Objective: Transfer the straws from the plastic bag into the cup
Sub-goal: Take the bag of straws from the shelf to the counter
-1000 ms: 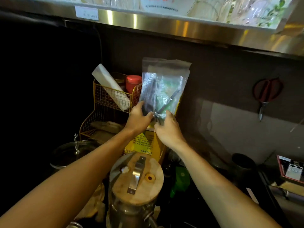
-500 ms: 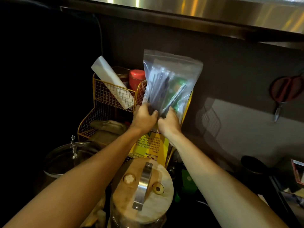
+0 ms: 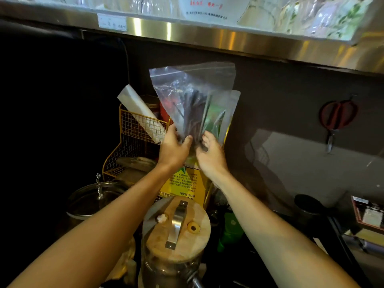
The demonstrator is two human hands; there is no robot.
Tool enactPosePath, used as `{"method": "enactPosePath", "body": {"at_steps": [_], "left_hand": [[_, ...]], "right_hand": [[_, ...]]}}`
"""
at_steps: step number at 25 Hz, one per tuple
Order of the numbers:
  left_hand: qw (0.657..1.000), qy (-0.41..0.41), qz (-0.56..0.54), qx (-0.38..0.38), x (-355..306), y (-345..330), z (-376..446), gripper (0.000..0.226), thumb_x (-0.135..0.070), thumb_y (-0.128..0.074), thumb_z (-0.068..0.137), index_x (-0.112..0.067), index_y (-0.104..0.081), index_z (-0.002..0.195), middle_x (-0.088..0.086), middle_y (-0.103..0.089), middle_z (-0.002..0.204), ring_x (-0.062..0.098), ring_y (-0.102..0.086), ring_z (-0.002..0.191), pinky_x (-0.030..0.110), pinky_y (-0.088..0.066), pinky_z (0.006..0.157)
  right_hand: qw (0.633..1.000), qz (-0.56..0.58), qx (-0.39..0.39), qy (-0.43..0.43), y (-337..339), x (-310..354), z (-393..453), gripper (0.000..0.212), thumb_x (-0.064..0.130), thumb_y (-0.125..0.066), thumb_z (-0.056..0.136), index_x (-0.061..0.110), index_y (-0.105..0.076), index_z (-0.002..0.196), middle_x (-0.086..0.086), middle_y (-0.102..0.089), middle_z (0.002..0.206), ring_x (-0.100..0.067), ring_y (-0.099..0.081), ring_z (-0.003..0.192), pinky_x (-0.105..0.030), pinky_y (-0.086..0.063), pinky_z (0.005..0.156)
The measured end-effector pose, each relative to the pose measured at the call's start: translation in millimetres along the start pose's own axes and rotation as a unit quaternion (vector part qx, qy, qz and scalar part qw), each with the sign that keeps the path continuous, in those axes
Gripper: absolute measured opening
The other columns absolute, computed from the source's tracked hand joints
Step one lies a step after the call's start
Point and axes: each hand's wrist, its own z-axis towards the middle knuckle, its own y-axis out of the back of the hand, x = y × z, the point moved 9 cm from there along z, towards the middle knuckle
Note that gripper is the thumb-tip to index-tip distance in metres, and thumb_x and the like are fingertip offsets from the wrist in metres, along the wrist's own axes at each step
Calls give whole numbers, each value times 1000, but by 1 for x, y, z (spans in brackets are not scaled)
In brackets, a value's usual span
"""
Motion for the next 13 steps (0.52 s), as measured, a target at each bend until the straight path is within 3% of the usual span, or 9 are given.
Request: {"method": "enactPosePath", "body": {"at_steps": [2, 4, 6, 11, 13], "left_hand": [[1000, -13, -23, 6, -22, 8, -11, 22, -13, -67, 95, -9, -62, 117, 0, -69, 96, 13, -70, 88, 35, -62, 80], [997, -14, -64, 31, -41, 11, -22, 21, -8, -65, 97, -6, -59, 117, 1, -68, 102, 8, -69, 90, 20, -60, 72], [993, -5, -107, 47, -57, 13, -37, 23, -3, -64, 97, -4, -56, 118, 1, -68, 107, 10, -70, 98, 16, -59, 71], [978, 10, -188, 85, -91, -1, -92, 25, 6, -66, 92, -2, -55, 113, 4, -70, 91, 1, -74, 73, 16, -57, 64], [977, 3, -189, 99, -100, -13, -115, 26, 5, -69, 90, -1, -56, 112, 10, -71, 95, 4, -75, 78, 20, -59, 68]], "right_hand": [[999, 15, -30, 19, 18, 15, -14, 52, 8, -61, 101, 11, -46, 150, -6, -60, 145, -21, -58, 131, -29, -48, 103], [997, 35, -61, 26, 36, 21, -25, 46, 13, -66, 99, 9, -54, 142, -7, -69, 129, -23, -67, 115, -44, -57, 99], [995, 41, -91, 27, 58, 21, -42, 43, 17, -71, 96, 7, -58, 136, -8, -72, 118, -23, -70, 108, -43, -57, 98], [986, 88, -143, 1, 124, 9, -97, 69, 35, -81, 85, 16, -46, 141, -6, -58, 136, -18, -61, 121, -40, -54, 102], [981, 125, -149, -11, 149, 0, -123, 76, 33, -83, 83, 16, -42, 145, -3, -60, 137, -15, -63, 121, -37, -54, 102]]}}
